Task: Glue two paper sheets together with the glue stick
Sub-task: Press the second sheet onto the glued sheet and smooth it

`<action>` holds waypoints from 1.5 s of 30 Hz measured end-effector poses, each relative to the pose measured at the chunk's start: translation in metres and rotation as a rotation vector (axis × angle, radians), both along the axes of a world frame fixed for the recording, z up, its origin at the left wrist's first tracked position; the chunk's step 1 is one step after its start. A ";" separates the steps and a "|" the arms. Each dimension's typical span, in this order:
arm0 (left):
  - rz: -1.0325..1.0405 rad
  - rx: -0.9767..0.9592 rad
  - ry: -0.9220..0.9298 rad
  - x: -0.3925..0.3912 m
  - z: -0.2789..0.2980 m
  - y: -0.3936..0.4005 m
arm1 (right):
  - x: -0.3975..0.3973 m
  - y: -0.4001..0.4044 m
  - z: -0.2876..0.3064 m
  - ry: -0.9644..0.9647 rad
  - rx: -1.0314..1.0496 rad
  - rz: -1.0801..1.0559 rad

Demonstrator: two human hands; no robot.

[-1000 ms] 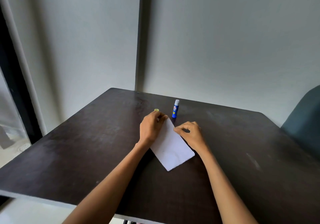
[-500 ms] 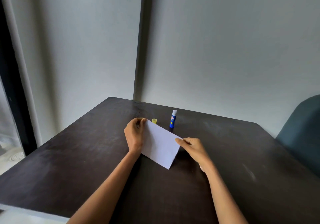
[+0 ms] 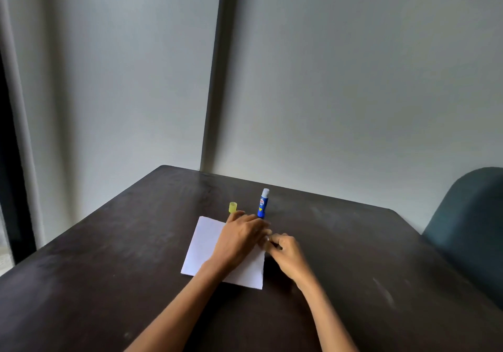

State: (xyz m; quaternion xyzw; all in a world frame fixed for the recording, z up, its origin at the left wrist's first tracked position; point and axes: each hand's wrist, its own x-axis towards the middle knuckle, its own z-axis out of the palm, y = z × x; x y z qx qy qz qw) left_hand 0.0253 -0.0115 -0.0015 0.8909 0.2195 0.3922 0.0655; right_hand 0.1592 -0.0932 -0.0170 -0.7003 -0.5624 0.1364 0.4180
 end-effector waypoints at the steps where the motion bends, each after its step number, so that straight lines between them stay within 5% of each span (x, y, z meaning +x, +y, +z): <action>1: -0.011 -0.009 0.032 0.000 -0.002 0.001 | 0.000 0.000 0.000 -0.004 -0.008 -0.004; 13: 0.105 -0.406 -0.061 -0.002 0.003 -0.001 | -0.009 -0.004 0.009 0.196 0.032 0.025; 22: 0.475 -0.611 -0.445 -0.021 0.010 0.010 | -0.006 -0.011 0.016 0.194 -0.125 0.082; 25: 0.431 -0.729 -0.414 -0.020 0.007 0.012 | -0.005 -0.008 0.014 0.244 -0.031 -0.030; 31: 0.028 -1.006 -0.394 -0.012 0.002 0.007 | -0.002 -0.006 0.012 0.457 0.223 -0.283; 34: 0.048 -1.010 -0.513 -0.008 -0.003 0.002 | -0.011 -0.005 0.016 0.656 0.210 -0.157; 37: 0.084 -1.033 -0.625 -0.009 -0.005 0.001 | -0.021 -0.001 0.012 0.608 0.105 0.013; 45: 0.084 -1.039 -0.609 -0.008 -0.005 -0.001 | -0.021 0.004 0.010 0.612 0.219 -0.206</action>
